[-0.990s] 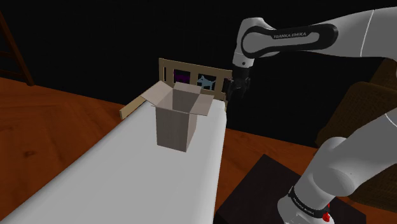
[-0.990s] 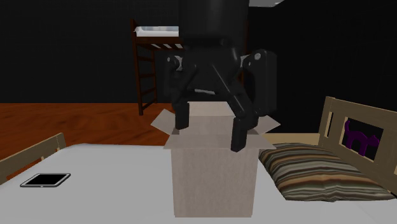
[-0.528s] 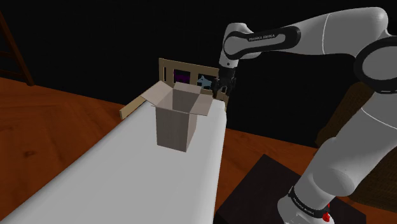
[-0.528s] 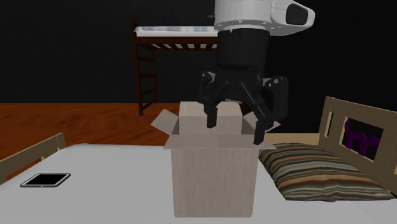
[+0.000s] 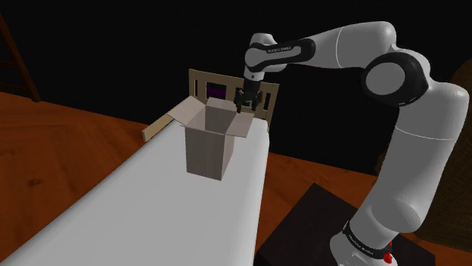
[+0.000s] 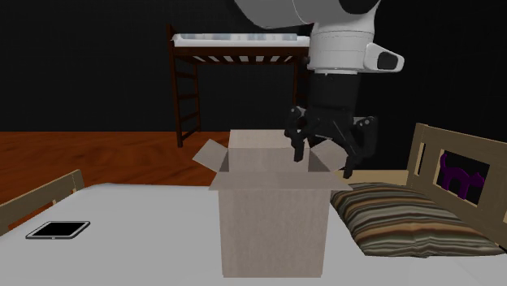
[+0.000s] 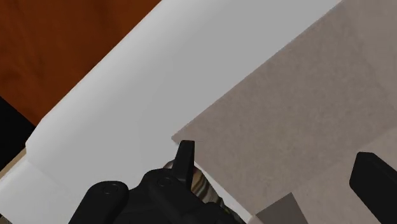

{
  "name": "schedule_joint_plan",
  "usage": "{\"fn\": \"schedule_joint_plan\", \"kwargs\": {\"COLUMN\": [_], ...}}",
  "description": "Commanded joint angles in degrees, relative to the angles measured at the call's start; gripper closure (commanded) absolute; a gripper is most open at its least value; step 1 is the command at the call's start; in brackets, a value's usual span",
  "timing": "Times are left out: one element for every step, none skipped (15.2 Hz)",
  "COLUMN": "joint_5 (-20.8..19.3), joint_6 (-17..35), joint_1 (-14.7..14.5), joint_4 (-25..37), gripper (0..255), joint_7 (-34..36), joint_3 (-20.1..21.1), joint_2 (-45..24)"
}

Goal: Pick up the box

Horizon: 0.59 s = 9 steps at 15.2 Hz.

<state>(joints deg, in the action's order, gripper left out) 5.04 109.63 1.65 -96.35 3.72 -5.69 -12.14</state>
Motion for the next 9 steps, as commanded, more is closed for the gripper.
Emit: {"fn": "schedule_joint_plan", "kwargs": {"joint_5": [0.8, 1.2, 1.6, 1.9, 1.9, 1.9, 2.0, 2.0, 2.0], "joint_6": [-0.5, -0.9, -1.3, -1.8, -1.8, -1.1, -0.4, 0.3, 1.0], "joint_1": [0.4, 0.6, 0.8, 1.1, 1.1, 1.1, 1.1, 1.1, 1.1], "joint_4": [5.7, 8.6, 11.7, 15.0, 15.0, 14.4, 13.7, 13.1, 12.5], "gripper": [0, 0, 0, 0, 0, 0, 0, 0, 0], "joint_7": [-0.4, -0.5, -0.6, -0.7, -0.7, -0.7, -0.8, -0.8, -0.9], "joint_3": [0.0, 0.1, 0.1, 0.2, 0.2, 0.2, 0.2, 0.2, 0.3], "joint_2": [-4.8, -7.1, -9.6, -12.1, -12.1, -12.2, -12.3, -12.4, -12.5]}}
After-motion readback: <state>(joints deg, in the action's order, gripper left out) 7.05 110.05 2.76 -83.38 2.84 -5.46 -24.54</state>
